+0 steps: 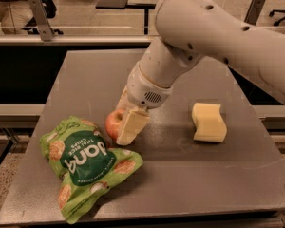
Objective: Move apple near green rice chip bag
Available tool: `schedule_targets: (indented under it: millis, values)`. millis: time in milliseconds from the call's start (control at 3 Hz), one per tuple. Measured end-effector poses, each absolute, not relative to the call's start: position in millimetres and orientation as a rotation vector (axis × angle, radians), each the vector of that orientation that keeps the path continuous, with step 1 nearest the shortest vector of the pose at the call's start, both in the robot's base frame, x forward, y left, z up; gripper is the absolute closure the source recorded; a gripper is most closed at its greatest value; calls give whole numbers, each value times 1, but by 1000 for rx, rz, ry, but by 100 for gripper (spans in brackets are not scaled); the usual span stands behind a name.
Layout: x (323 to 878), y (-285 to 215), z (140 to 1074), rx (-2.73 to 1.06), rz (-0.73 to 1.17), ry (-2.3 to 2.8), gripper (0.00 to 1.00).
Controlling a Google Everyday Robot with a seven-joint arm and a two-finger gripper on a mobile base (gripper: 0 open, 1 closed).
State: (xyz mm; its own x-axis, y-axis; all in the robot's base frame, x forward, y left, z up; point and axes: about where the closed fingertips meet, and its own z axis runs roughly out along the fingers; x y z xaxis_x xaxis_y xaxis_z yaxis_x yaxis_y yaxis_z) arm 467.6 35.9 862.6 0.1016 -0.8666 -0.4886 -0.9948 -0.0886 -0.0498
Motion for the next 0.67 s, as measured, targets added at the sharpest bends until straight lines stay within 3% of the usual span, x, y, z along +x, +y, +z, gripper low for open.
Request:
schedule_targets:
  millis: [667]
  values:
    - [467,36,863,-2021,477,1822,0]
